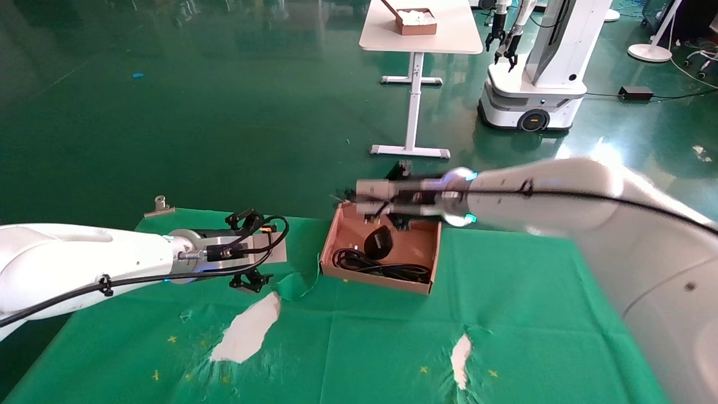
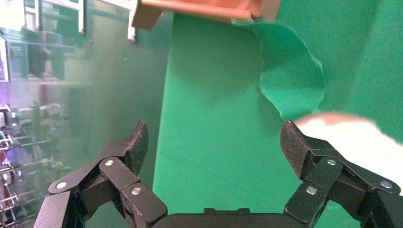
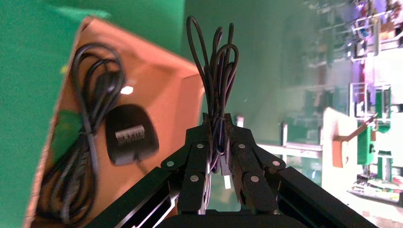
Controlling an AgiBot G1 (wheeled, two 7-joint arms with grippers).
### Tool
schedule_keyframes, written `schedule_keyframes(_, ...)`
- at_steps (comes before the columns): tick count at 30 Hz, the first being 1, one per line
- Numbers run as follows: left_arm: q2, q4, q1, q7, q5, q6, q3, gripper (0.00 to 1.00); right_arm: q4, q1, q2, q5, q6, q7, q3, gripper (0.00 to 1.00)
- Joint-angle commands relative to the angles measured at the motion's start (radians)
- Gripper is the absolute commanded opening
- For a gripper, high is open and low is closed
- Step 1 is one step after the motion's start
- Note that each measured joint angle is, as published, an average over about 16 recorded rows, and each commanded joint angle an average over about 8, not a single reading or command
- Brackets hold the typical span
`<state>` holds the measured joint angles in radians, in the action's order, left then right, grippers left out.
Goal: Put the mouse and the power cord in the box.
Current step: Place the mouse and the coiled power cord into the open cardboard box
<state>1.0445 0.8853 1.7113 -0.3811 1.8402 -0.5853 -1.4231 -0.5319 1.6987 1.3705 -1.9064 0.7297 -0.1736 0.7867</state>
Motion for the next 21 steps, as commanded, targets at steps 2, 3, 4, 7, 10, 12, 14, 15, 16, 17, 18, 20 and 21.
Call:
schedule_keyframes(2, -0.01, 0.033, 0.001, -0.056, 0.043, -0.001, -0.009, 1.0, 0.002, -0.023, 0.004, 0.02, -0.045, 0.014, 0.063, 0.31)
schedule_keyframes(3, -0.012, 0.042, 0.001, -0.069, 0.053, -0.001, -0.011, 1.0, 0.003, -0.027, 0.005, 0.025, -0.058, 0.023, 0.081, 0.44)
schedule_keyframes(4, -0.015, 0.05, 0.001, -0.08, 0.062, -0.002, -0.012, 1.0, 0.003, -0.031, 0.007, 0.029, -0.069, 0.03, 0.097, 0.56)
schedule_keyframes(7, -0.02, 0.066, 0.0, -0.1, 0.08, -0.003, -0.016, 1.0, 0.003, -0.039, 0.01, 0.04, -0.09, 0.041, 0.129, 0.94)
schedule_keyframes(10, -0.023, 0.074, -0.001, -0.107, 0.089, -0.003, -0.018, 1.0, 0.004, -0.045, 0.013, 0.047, -0.1, 0.043, 0.143, 1.0)
schedule_keyframes(12, -0.023, 0.072, -0.001, -0.105, 0.088, -0.003, -0.018, 1.0, 0.002, -0.044, 0.011, 0.046, -0.098, 0.043, 0.141, 1.0)
schedule_keyframes(14, -0.022, 0.069, 0.0, -0.102, 0.086, -0.004, -0.017, 1.0, 0.002, -0.043, 0.01, 0.044, -0.095, 0.043, 0.136, 1.0)
schedule_keyframes(15, -0.021, 0.068, 0.0, -0.101, 0.085, -0.004, -0.017, 1.0, 0.001, -0.042, 0.009, 0.043, -0.093, 0.043, 0.134, 1.0)
schedule_keyframes(16, -0.021, 0.067, 0.0, -0.1, 0.083, -0.004, -0.017, 1.0, 0.001, -0.042, 0.009, 0.042, -0.092, 0.042, 0.132, 1.0)
schedule_keyframes(17, -0.02, 0.066, 0.0, -0.099, 0.082, -0.004, -0.017, 1.0, 0.001, -0.041, 0.008, 0.041, -0.09, 0.042, 0.13, 1.0)
schedule_keyframes(18, -0.02, 0.065, 0.0, -0.099, 0.081, -0.004, -0.016, 1.0, 0.001, -0.04, 0.008, 0.04, -0.089, 0.042, 0.129, 1.0)
schedule_keyframes(20, -0.019, 0.062, 0.0, -0.097, 0.079, -0.003, -0.016, 1.0, 0.0, -0.038, 0.007, 0.038, -0.085, 0.042, 0.124, 1.0)
schedule_keyframes(21, -0.018, 0.061, 0.0, -0.096, 0.078, -0.003, -0.015, 1.0, 0.0, -0.038, 0.006, 0.037, -0.084, 0.042, 0.123, 1.0)
